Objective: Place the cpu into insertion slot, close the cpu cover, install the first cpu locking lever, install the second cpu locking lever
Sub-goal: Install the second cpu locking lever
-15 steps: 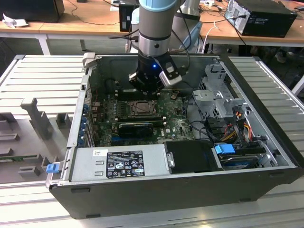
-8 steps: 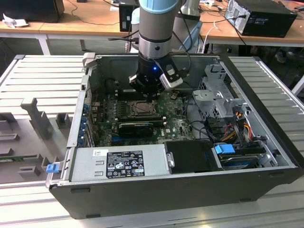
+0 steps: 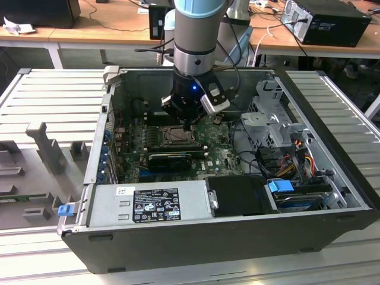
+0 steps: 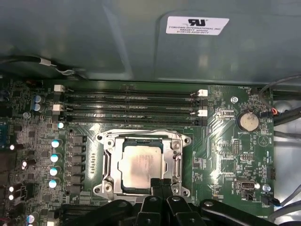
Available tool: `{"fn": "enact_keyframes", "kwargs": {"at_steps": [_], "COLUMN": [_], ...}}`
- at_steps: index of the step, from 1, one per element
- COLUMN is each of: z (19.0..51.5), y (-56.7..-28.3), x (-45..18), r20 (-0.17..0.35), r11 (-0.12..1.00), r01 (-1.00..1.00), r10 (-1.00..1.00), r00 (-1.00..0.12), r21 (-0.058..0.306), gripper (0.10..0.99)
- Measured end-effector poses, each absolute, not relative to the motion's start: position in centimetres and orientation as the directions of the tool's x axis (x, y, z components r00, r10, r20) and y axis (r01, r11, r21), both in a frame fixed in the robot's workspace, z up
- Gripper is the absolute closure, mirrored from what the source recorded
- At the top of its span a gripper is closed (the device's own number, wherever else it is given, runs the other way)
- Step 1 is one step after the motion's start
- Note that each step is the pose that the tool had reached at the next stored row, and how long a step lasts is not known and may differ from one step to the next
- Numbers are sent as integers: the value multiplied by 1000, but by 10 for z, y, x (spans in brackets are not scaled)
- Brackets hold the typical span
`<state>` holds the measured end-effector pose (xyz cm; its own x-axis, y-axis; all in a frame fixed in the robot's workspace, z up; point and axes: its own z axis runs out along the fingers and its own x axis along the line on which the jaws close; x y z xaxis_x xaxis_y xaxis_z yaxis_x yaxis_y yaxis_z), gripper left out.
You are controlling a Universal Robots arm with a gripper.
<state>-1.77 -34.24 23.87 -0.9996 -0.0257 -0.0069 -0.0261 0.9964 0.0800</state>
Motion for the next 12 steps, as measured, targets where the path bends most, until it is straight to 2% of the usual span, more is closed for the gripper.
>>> {"fn": "enact_keyframes", "kwargs": {"at_steps": [9,12], "z": [240,240], "y": [-354,-358], "x": [-18,-18], "r20": [-7,-4], "r11": [996,991], "r01": [-26,-25], "r10": [-26,-25], "r00": [-1000,-1000], "r21": [84,128], "gripper": [980,980]}}
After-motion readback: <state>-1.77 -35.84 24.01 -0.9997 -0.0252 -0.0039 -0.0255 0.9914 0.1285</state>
